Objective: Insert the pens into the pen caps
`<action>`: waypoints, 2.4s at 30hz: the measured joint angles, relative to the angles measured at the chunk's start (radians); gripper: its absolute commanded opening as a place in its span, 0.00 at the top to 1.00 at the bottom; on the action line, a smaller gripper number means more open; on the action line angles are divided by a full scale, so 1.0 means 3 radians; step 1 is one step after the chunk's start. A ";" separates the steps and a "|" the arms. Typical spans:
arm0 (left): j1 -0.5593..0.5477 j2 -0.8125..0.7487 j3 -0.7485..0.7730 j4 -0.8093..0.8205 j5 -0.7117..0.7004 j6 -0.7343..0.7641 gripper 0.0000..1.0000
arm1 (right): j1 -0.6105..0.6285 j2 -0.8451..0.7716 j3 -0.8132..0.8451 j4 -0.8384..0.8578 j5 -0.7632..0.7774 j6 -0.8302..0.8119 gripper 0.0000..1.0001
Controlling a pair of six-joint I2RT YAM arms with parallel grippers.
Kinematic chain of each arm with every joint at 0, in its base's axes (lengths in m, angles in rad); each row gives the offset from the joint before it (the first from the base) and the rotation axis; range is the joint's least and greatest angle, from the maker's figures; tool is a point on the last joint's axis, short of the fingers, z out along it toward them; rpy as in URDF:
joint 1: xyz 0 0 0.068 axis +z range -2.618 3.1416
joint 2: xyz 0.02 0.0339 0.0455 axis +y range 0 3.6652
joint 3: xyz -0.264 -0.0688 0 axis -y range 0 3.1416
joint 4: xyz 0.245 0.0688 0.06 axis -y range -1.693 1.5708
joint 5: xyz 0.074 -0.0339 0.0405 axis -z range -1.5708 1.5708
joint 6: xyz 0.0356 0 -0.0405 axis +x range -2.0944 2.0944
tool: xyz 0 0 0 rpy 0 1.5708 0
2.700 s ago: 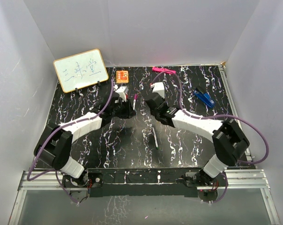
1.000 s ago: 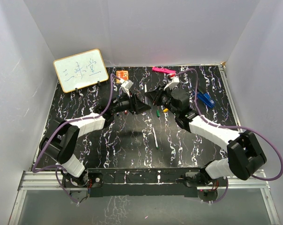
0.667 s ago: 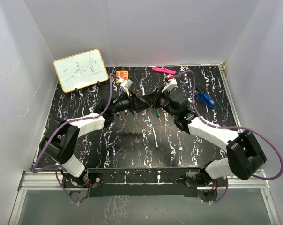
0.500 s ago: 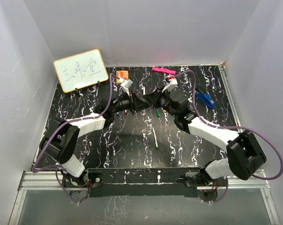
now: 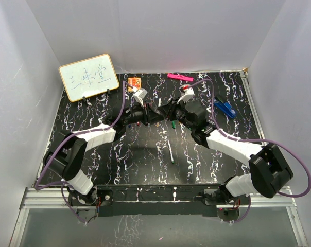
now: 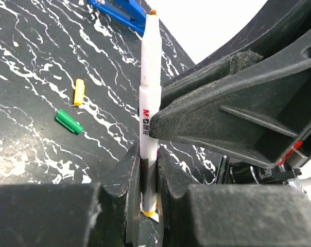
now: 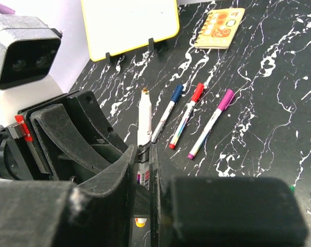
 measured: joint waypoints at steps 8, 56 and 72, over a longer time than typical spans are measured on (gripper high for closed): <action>-0.0010 -0.0108 0.0004 -0.0676 -0.0305 0.0303 1.00 | 0.0001 -0.0317 -0.0027 -0.0097 0.0366 -0.0150 0.35; -0.0008 -0.0273 0.0296 -0.2438 -0.0912 0.1123 1.00 | -0.0350 0.1494 0.1343 -0.2482 0.1785 0.0919 0.59; -0.0008 -0.0219 0.0341 -0.2504 -0.0912 0.1146 1.00 | -0.0354 0.1699 0.1404 -0.2711 0.1644 0.0983 0.56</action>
